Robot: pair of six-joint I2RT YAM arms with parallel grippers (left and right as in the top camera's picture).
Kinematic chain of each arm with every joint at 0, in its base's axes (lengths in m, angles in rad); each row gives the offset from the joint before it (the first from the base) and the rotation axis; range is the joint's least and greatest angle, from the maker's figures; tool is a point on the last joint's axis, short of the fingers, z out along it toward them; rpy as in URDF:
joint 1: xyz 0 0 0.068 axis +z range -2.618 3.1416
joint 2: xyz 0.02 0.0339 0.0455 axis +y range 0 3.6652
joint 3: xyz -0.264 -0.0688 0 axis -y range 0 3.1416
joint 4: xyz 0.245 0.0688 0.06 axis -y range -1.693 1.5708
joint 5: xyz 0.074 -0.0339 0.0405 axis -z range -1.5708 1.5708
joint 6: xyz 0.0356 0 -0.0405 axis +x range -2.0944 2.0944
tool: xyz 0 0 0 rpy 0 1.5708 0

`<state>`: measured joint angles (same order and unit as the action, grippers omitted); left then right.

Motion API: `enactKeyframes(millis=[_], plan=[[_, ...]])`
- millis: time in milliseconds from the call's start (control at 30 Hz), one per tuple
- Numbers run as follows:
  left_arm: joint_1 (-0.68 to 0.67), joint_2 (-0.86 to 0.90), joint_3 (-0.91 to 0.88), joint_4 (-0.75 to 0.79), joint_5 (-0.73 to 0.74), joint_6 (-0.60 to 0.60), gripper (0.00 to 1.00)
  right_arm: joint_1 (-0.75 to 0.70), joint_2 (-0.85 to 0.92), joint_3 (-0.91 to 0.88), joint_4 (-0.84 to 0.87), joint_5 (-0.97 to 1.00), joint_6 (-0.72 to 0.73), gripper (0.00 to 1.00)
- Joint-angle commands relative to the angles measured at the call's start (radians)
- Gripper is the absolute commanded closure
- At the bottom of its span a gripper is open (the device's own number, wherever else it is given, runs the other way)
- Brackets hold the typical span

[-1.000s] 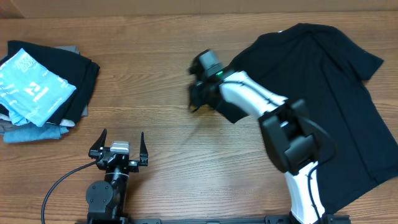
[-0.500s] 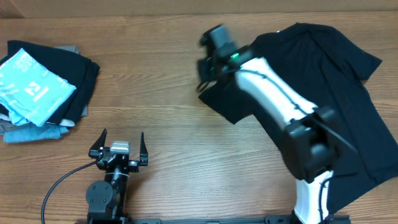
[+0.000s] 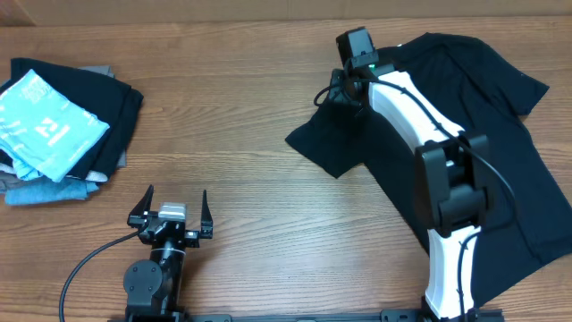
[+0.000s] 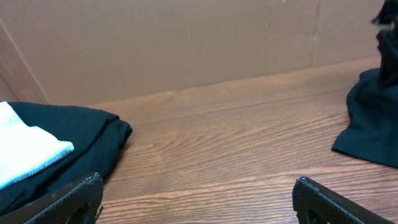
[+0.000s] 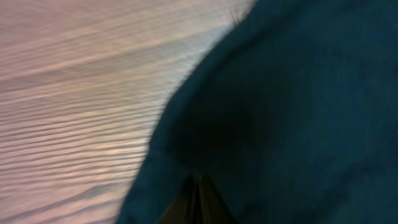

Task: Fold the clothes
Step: 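Drag the black T-shirt leftward to table center with the right gripper, release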

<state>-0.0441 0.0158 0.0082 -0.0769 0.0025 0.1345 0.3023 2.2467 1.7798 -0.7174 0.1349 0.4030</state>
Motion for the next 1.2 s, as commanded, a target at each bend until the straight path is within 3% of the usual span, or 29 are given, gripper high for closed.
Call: enactKeyframes(millis=[0,400,600,767,933,1167], plan=[[0.0,-0.003,-0.003,0.0,-0.01,0.016,0.0,-0.001,0.039,0.0,0.013,0.076,0.046,0.96],[0.0,-0.003,-0.003,0.0,-0.01,0.016,0.0,-0.003,0.058,-0.024,0.04,0.171,0.068,0.96],[0.0,-0.003,-0.003,0.0,-0.01,0.016,0.0,0.001,0.072,-0.132,0.183,0.025,0.074,0.96],[0.0,-0.003,-0.003,0.0,-0.01,0.016,0.0,0.031,0.104,-0.156,0.199,-0.107,0.089,0.96],[0.0,-0.003,-0.003,0.0,-0.01,0.016,0.0,0.14,0.104,-0.156,0.22,-0.182,0.057,0.96],[0.0,-0.003,-0.003,0.0,-0.01,0.016,0.0,0.408,0.104,-0.156,0.237,-0.191,0.029,0.96]])
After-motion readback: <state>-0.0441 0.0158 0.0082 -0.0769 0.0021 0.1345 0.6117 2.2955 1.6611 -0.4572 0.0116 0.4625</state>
